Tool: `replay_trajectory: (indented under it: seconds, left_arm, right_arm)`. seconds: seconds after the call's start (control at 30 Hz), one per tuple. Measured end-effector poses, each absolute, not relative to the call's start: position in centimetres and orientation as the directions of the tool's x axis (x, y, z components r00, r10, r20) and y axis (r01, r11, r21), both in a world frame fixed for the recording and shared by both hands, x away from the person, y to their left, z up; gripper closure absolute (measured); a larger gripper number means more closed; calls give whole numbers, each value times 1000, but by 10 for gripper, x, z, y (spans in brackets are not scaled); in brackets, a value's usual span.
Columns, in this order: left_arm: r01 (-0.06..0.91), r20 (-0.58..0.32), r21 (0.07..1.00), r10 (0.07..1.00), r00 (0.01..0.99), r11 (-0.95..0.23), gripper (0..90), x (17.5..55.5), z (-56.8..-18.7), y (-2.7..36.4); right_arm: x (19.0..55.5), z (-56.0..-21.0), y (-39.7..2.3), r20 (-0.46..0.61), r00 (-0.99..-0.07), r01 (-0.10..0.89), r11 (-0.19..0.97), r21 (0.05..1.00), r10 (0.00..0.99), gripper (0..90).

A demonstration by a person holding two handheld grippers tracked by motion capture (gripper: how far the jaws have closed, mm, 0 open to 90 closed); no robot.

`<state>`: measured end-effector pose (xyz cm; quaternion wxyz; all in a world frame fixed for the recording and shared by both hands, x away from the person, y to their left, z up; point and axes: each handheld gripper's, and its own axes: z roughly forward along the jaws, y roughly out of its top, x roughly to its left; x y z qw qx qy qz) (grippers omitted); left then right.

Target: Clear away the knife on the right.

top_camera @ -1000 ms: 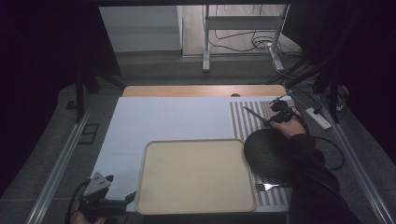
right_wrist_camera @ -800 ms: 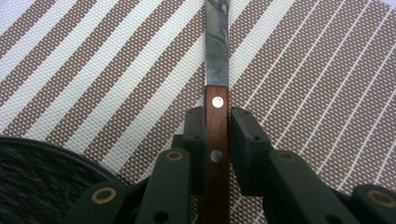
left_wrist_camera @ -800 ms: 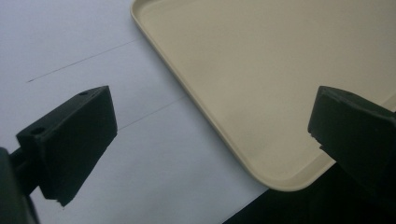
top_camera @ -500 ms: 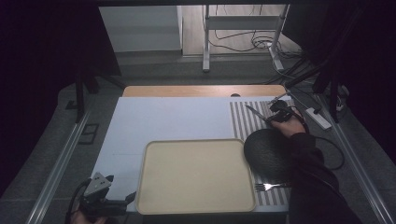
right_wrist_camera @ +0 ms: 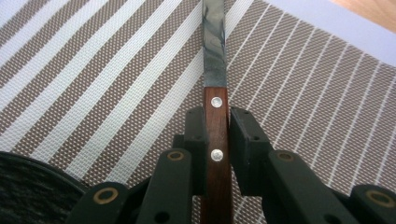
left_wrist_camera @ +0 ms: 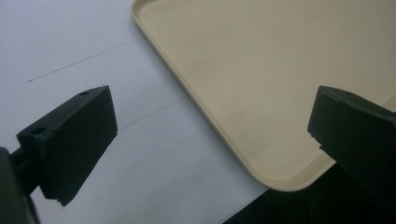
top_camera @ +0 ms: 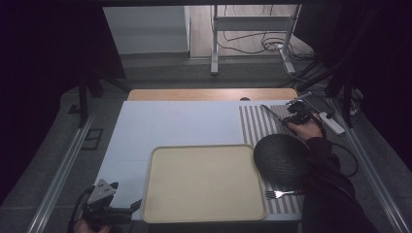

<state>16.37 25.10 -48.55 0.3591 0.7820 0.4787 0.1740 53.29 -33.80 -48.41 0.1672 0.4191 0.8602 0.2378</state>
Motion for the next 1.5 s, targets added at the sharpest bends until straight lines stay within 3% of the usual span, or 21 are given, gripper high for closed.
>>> replay_trajectory:
  seconds: [0.3,1.5]
  left_arm:
    - [624,-73,729,874,480,-282,11,164,-485,251]
    - [629,-101,733,875,474,-257,9,165,-486,254]
  right_arm:
    - [522,-468,-341,-43,-583,627,483,611,812,779]
    - [436,-453,-288,-1,-701,541,532,652,714,779]
